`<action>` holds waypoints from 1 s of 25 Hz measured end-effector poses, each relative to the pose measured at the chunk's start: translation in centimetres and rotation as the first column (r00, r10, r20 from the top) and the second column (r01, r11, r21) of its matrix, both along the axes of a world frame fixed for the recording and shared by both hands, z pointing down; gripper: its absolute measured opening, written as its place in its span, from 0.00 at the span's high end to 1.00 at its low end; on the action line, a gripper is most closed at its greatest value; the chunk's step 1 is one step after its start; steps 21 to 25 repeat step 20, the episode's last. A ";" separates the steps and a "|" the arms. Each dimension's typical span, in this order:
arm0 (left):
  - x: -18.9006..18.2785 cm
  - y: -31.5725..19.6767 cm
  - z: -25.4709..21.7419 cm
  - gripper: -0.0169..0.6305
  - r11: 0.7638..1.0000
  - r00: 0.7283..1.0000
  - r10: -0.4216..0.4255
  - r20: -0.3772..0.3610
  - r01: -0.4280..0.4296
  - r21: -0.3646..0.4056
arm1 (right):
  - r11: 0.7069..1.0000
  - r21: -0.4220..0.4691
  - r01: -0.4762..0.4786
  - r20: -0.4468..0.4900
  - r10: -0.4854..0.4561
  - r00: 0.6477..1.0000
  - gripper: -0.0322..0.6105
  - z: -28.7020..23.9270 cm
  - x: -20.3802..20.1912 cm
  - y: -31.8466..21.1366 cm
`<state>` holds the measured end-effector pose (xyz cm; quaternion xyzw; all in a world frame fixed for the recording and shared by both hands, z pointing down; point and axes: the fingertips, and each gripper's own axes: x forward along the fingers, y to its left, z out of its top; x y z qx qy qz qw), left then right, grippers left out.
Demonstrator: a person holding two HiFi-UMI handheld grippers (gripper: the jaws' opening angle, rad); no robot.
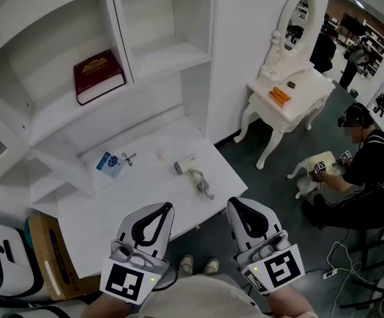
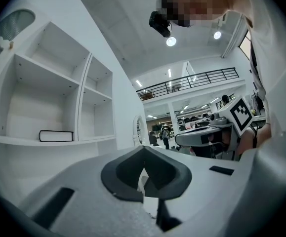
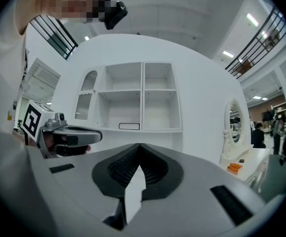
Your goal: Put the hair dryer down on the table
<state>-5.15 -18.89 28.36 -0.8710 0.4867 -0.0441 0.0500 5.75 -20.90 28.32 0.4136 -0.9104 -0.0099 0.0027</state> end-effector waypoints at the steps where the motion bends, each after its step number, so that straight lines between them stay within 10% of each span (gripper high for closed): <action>1: 0.0 0.0 0.0 0.95 1.000 1.000 0.000 0.000 0.000 0.001 | 1.000 -0.009 0.002 0.013 -0.002 1.000 0.92 0.0 0.1 0.0; 25: 0.6 0.4 -0.1 0.95 1.000 1.000 0.009 -0.008 -0.009 -0.003 | 0.999 -0.036 0.012 0.013 -0.012 1.000 0.92 -0.6 0.2 -0.2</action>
